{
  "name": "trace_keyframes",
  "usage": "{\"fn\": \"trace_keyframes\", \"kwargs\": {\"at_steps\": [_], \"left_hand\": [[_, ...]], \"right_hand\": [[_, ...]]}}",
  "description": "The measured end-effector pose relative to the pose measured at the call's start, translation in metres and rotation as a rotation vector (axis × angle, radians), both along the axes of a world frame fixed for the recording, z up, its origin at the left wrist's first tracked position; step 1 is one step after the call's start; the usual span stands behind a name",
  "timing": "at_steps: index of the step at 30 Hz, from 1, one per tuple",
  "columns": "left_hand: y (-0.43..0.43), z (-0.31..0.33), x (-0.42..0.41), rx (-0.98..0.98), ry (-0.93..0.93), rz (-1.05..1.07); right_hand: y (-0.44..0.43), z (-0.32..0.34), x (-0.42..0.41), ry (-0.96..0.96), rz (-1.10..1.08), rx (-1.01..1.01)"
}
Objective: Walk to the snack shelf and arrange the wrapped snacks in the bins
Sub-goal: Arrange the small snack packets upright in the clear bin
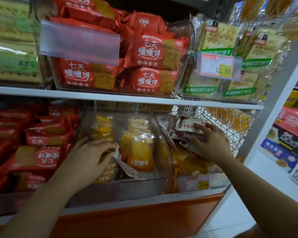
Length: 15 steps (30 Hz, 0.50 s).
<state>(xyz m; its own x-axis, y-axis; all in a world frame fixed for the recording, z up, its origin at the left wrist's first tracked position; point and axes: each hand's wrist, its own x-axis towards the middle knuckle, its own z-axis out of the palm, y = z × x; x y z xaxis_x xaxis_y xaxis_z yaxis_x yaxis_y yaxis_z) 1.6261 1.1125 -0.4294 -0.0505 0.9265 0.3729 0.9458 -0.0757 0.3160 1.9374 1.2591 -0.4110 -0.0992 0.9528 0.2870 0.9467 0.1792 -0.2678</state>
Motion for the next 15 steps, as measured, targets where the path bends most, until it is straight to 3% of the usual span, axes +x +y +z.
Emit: {"fn": "trace_keyframes", "kwargs": {"at_steps": [6,10,13,15], "left_hand": [[-0.004,0.003,-0.003,-0.011,-0.005,-0.016],[-0.005,0.002,-0.010,0.016,-0.010,-0.034],[-0.007,-0.002,-0.017,0.037,0.011,-0.037],[-0.010,-0.003,-0.020,0.028,0.015,-0.028]], "right_hand": [[0.016,0.006,-0.009,-0.073,0.008,-0.151],[-0.004,0.019,-0.019,-0.086,0.067,0.032],[-0.035,0.027,-0.052,0.025,0.386,0.207],[-0.052,0.026,-0.082,0.051,0.635,0.066]]}}
